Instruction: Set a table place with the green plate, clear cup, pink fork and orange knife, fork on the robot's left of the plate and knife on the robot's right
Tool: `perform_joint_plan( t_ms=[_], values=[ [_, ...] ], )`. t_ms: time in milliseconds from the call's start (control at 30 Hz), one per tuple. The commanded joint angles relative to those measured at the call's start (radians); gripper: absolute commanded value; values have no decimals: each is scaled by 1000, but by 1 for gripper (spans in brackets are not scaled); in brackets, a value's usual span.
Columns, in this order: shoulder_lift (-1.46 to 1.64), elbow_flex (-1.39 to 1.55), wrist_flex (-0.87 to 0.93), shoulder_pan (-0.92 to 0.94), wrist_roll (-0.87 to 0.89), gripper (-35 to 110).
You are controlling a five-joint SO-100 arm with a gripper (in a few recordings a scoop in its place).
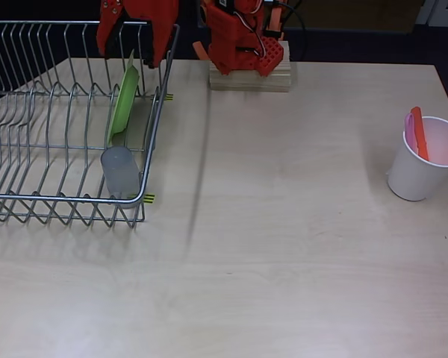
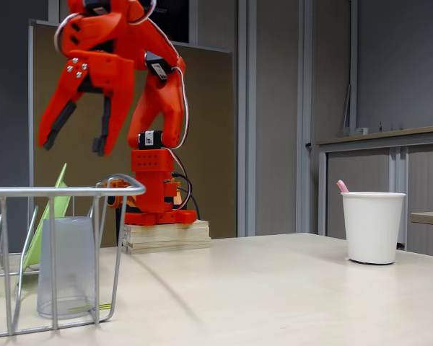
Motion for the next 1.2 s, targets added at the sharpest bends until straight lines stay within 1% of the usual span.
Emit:
perform_joint_plan(
  t_ms=[0, 233, 300, 500, 600, 700, 833, 967, 1067, 1167],
  values=[
    [-66, -12, -40, 58, -32, 30],
    [-187, -15, -75, 133, -63, 31],
    [-199, -2, -86, 146, -54, 26],
    [-147, 2, -67, 147, -46, 1],
    [-54, -23, -29, 117, -58, 0],
    [66, -63, 14, 61, -80, 0],
    [212, -167, 138, -15, -80, 0],
    [341, -247, 224, -135, -80, 0],
    [417, -258, 221, -313, -35, 0],
    [459, -221, 163, -518, 69, 0]
  ],
)
